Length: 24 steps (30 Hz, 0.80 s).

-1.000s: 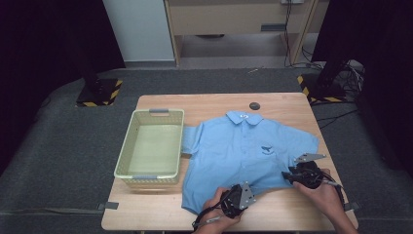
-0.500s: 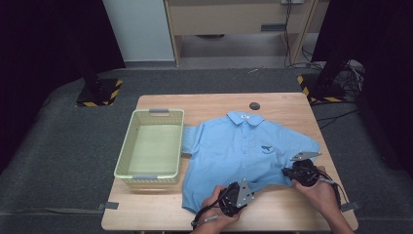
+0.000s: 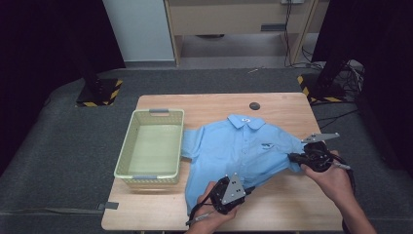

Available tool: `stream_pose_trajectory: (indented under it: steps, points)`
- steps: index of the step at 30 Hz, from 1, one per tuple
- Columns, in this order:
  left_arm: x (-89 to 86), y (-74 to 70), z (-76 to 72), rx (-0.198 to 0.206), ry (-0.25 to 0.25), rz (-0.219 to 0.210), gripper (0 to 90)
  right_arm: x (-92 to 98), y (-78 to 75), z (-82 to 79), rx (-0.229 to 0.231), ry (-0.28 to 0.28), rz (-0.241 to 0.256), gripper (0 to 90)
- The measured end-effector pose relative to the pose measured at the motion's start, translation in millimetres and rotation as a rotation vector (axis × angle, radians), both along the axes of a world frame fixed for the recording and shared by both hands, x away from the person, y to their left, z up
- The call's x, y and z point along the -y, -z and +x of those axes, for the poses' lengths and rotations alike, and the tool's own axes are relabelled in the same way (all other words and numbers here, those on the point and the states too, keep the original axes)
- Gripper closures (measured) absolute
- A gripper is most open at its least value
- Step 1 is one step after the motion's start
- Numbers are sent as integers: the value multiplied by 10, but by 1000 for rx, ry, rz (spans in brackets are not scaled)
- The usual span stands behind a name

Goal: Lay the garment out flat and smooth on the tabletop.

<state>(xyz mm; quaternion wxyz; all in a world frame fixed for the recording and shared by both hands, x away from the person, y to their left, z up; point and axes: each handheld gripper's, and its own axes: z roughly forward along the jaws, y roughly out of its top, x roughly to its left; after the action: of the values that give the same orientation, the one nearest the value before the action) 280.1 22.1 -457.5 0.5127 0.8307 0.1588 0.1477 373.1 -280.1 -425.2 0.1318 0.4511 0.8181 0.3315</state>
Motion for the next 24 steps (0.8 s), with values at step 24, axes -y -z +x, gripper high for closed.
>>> stream_pose_trajectory:
  steps: [24]
  points:
    - [-114, 583, 476, -241, -135, 136, 885, -25, 564, 146, 41, 100, -16, 604]
